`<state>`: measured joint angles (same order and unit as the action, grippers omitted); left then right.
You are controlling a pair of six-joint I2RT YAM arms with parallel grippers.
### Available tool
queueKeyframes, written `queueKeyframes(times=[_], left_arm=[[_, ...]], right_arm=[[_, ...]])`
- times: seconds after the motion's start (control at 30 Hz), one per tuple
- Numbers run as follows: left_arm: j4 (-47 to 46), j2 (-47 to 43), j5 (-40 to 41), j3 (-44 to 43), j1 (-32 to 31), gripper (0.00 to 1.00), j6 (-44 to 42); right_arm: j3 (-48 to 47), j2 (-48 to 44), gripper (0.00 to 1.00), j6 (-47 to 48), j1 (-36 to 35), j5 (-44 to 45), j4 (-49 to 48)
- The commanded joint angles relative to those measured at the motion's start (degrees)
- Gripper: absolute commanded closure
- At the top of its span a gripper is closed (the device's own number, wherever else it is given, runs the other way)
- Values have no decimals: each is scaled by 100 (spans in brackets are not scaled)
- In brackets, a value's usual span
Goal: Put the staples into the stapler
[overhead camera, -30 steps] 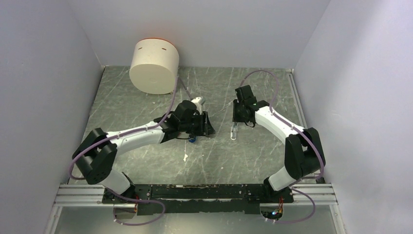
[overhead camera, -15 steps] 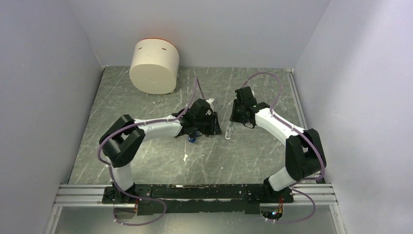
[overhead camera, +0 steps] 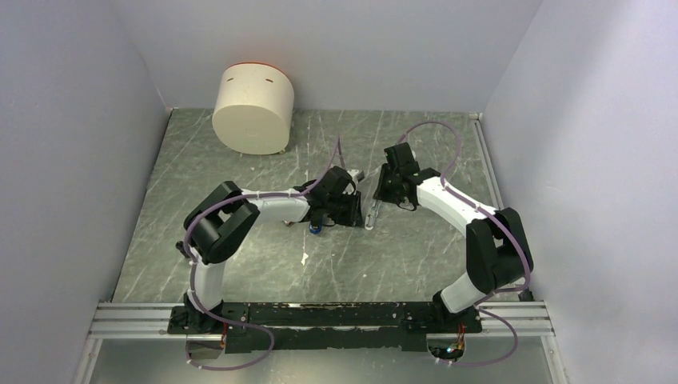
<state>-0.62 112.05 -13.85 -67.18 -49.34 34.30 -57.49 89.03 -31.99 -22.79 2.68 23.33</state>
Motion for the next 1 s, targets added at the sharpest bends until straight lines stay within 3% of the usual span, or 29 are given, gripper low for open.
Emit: queueKeyframes(times=[0.0, 0.23, 0.97], left_arm=[[-149, 180, -344, -194, -31, 74, -176], [-269, 236, -373, -85, -30, 71, -124], [-236, 515, 123, -80, -29, 84, 154]], right_arm=[[28, 68, 80, -84, -15, -80, -170], [19, 107, 80, -115, -15, -134, -202], [196, -72, 82, -110, -111, -246, -146]])
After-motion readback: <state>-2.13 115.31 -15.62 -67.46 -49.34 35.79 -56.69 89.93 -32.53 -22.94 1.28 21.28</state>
